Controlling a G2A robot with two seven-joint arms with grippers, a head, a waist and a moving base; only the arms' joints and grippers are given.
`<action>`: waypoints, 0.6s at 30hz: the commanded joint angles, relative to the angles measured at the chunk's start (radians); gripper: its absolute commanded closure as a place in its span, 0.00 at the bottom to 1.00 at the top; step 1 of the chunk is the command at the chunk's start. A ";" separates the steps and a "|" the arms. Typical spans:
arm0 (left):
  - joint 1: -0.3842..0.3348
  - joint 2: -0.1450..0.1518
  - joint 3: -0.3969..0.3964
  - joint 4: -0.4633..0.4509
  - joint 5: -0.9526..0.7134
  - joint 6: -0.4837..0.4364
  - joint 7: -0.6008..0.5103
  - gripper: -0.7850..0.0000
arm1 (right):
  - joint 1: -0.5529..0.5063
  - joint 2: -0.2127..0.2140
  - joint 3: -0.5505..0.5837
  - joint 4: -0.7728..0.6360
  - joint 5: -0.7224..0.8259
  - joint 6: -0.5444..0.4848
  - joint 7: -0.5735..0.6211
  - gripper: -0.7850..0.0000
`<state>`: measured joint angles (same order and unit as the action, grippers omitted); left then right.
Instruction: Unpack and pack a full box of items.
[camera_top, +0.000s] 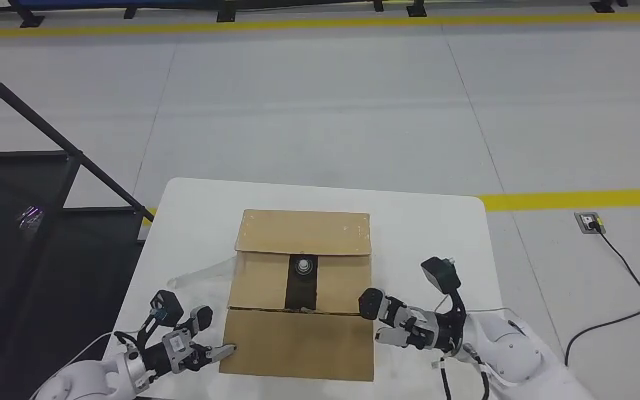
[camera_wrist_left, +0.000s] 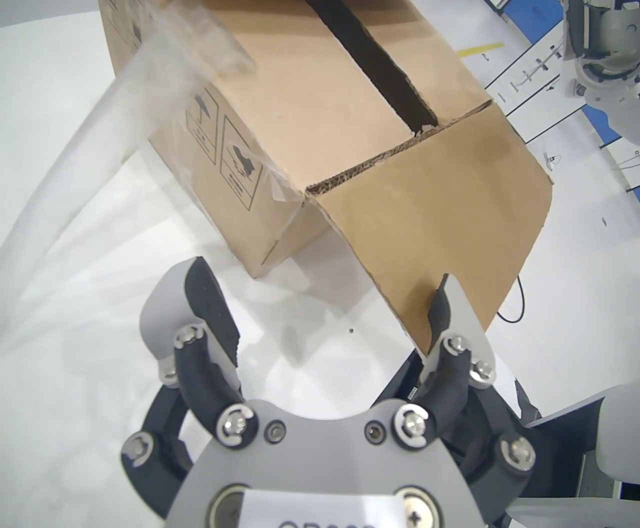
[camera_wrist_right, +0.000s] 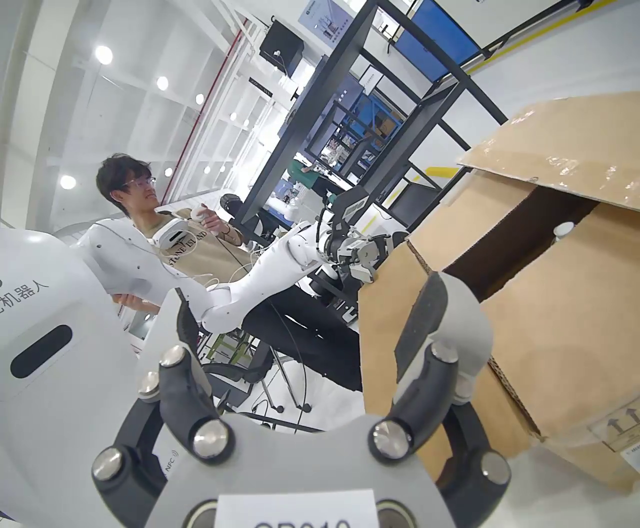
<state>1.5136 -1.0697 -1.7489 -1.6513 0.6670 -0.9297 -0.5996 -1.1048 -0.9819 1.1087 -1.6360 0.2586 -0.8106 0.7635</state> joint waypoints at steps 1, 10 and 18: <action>0.000 0.000 0.000 0.000 0.000 0.000 0.000 0.00 | 0.000 0.000 0.000 0.000 0.000 0.000 0.000 0.00; 0.001 0.007 0.032 0.011 0.002 0.007 0.030 0.00 | 0.109 -0.035 -0.103 0.030 0.079 0.183 -0.011 0.00; -0.003 0.008 0.054 0.027 0.082 0.055 0.073 0.00 | 0.189 -0.058 -0.145 0.105 0.148 0.284 -0.009 0.00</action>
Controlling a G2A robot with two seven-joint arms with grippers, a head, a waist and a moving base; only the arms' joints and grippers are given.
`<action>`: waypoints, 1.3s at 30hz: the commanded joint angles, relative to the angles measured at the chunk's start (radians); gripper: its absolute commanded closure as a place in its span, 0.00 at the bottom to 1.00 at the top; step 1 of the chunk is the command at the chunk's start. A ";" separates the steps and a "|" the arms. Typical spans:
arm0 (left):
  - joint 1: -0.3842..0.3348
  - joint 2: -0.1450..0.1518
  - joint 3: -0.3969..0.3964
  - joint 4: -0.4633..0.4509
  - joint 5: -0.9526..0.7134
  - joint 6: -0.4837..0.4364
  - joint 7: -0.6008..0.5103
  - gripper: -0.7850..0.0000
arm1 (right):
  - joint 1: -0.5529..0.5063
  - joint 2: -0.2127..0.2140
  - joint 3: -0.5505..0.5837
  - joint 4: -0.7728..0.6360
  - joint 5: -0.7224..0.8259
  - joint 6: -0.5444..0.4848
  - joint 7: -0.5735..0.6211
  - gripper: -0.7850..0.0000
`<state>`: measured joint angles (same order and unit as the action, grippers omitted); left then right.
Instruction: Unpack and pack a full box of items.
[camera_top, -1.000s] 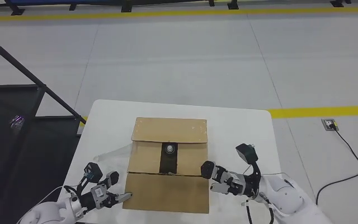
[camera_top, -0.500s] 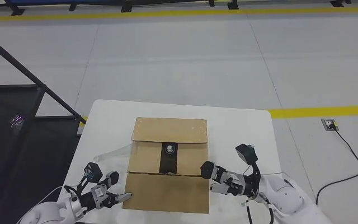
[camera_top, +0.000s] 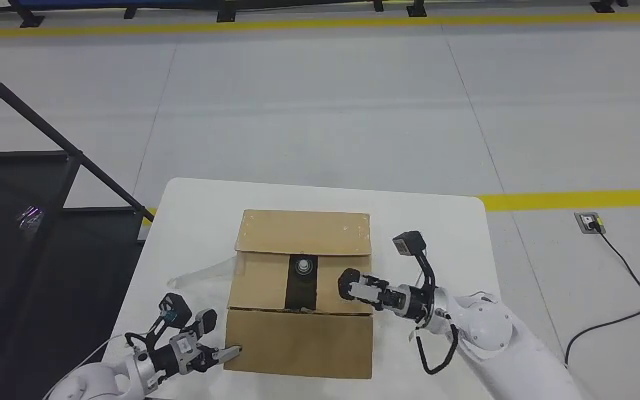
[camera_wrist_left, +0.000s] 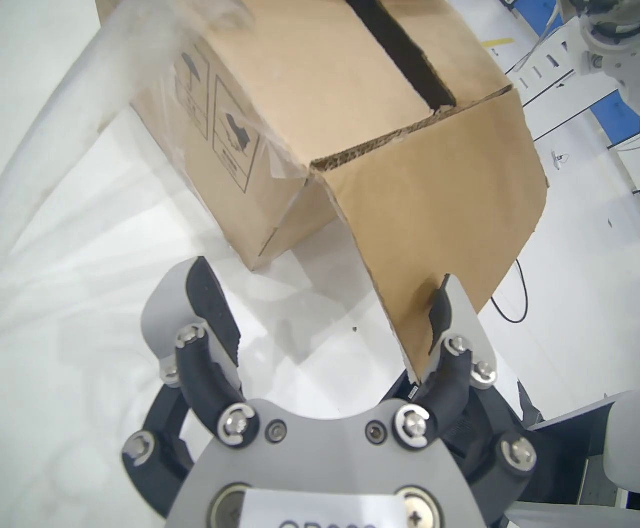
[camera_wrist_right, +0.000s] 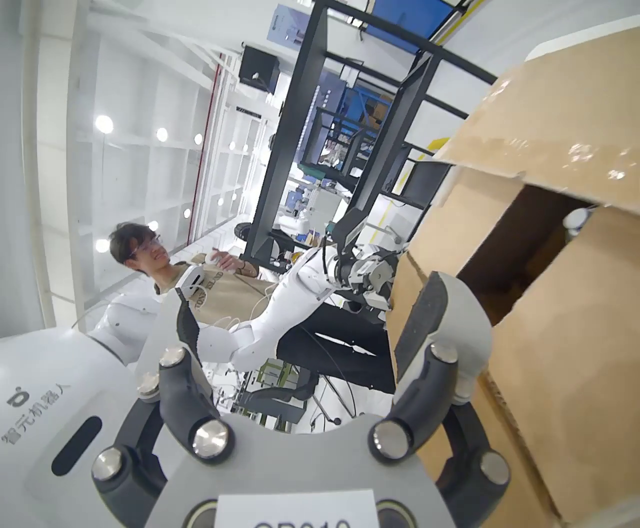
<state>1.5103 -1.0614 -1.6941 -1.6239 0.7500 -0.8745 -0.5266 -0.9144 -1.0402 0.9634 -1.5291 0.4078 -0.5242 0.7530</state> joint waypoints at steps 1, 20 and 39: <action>0.000 0.000 0.000 0.000 -0.001 0.000 0.000 0.00 | -0.001 0.000 0.001 -0.002 -0.001 -0.002 0.001 0.00; 0.001 0.007 0.041 -0.008 0.104 0.054 0.075 0.00 | 0.091 -0.052 -0.055 0.132 0.012 0.251 -0.140 0.00; 0.020 0.017 0.069 -0.019 0.136 0.098 0.120 0.00 | 0.375 -0.145 -0.117 0.339 -0.212 0.400 -0.428 0.00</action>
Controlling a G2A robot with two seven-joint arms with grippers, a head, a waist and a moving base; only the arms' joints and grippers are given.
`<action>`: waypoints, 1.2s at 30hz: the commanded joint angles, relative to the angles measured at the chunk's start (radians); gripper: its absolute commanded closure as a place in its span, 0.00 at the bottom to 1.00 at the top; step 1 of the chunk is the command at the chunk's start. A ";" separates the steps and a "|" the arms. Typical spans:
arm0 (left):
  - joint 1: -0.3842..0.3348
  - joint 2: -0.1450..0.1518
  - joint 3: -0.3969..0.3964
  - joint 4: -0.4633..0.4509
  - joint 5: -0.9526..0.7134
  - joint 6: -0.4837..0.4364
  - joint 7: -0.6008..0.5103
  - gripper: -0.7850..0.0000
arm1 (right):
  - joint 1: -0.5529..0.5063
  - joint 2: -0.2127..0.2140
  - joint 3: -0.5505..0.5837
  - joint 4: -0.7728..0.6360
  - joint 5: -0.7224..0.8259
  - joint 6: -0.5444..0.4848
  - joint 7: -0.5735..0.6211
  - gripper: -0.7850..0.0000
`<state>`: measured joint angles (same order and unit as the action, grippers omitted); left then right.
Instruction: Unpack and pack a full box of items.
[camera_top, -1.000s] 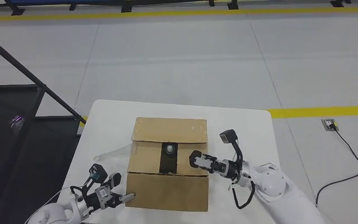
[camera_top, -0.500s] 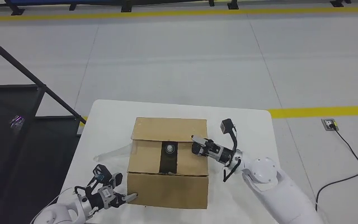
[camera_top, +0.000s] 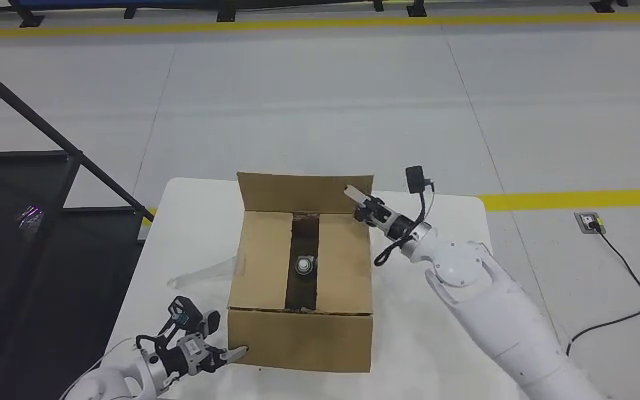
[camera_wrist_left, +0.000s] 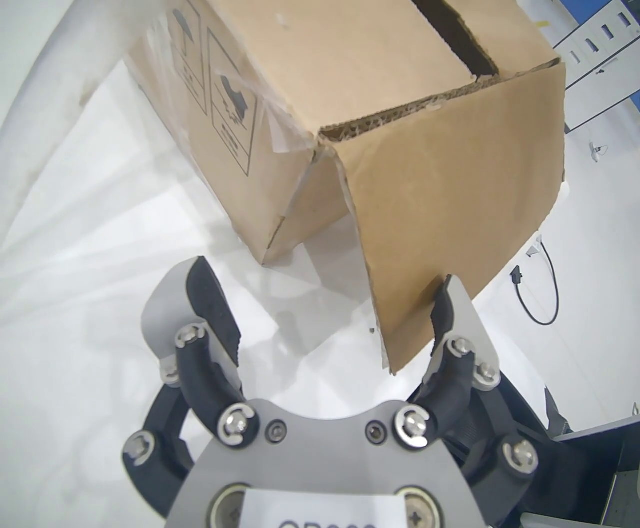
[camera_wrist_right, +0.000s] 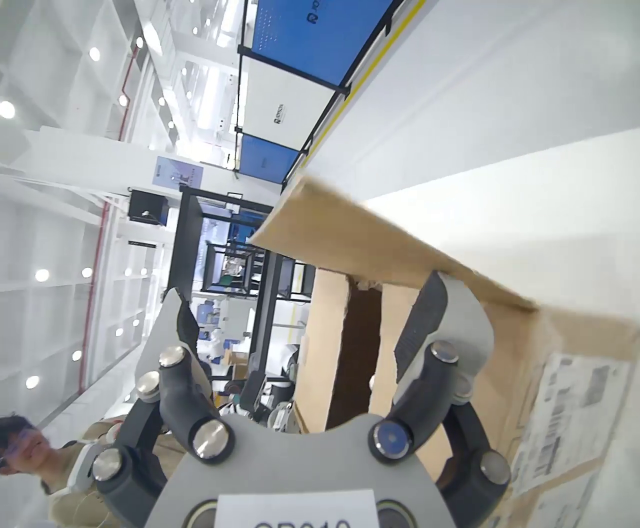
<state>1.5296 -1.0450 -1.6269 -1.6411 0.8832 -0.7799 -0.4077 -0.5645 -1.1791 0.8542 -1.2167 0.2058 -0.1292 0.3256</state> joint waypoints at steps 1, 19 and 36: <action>0.003 0.001 0.003 -0.002 0.004 0.006 0.003 0.00 | 0.047 -0.014 -0.017 0.054 -0.015 0.012 0.000 0.00; 0.029 0.008 0.015 -0.011 0.005 0.059 0.033 0.00 | 0.266 -0.174 -0.152 0.503 0.042 -0.098 0.032 0.00; 0.061 0.014 0.018 -0.039 0.004 0.075 0.069 0.00 | 0.294 -0.236 -0.116 0.649 0.102 -0.261 0.094 0.00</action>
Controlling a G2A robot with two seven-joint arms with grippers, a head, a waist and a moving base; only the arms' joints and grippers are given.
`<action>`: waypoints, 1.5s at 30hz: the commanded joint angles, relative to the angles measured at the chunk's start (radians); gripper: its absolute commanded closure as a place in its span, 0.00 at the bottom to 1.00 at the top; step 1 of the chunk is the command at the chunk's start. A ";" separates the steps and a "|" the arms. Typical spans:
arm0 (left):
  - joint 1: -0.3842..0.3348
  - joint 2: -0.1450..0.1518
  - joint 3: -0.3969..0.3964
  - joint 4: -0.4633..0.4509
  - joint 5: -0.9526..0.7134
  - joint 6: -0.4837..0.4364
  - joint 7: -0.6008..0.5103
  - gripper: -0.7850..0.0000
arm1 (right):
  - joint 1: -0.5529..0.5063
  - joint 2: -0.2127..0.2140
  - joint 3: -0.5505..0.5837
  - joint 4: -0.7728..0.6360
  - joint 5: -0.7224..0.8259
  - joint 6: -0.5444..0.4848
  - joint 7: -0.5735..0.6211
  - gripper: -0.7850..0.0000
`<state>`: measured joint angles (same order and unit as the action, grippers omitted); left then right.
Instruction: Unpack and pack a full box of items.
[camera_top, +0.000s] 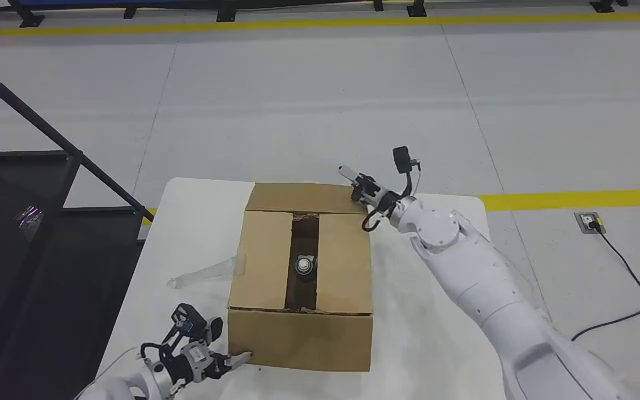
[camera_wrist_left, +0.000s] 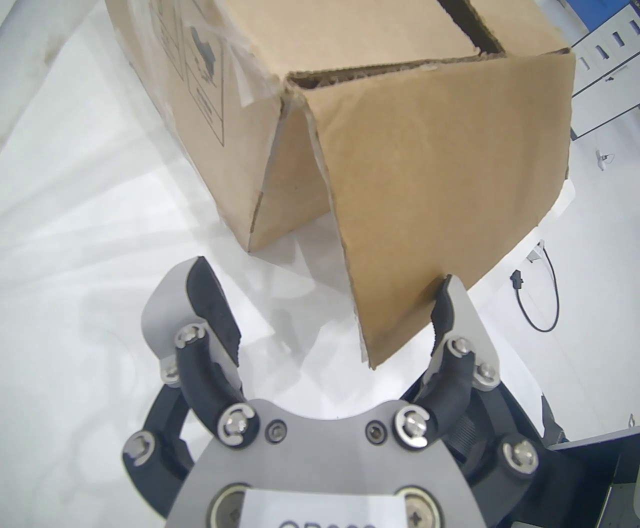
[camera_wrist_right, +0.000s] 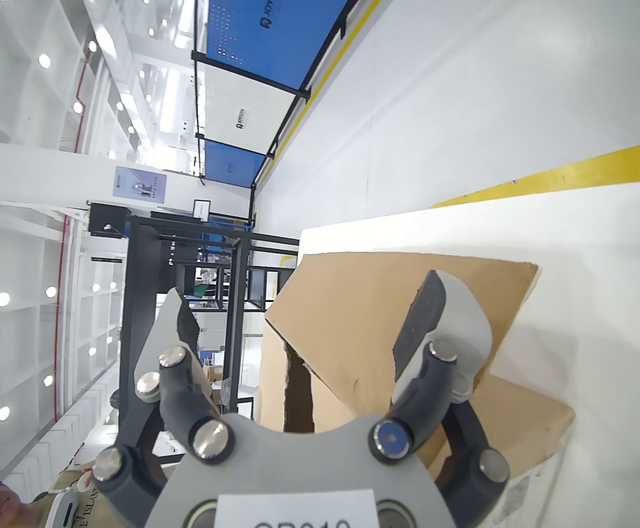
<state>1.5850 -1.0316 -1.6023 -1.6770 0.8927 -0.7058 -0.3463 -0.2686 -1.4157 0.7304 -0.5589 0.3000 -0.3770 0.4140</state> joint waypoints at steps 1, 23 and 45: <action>0.012 0.001 -0.014 -0.007 -0.011 0.001 0.015 0.00 | -0.005 0.002 0.016 -0.022 0.014 -0.029 0.020 0.00; 0.129 0.009 -0.207 -0.009 -0.219 -0.010 0.199 0.00 | -0.228 0.048 0.068 -0.585 -0.064 0.113 0.308 0.00; 0.100 0.002 -0.185 0.000 -0.329 0.072 0.195 0.00 | -0.319 0.045 0.071 -0.652 -0.184 0.310 0.140 0.00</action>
<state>1.6922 -1.0289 -1.7902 -1.6802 0.5886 -0.6485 -0.1474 -0.5890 -1.3694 0.8025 -1.2163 0.1441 -0.1132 0.5922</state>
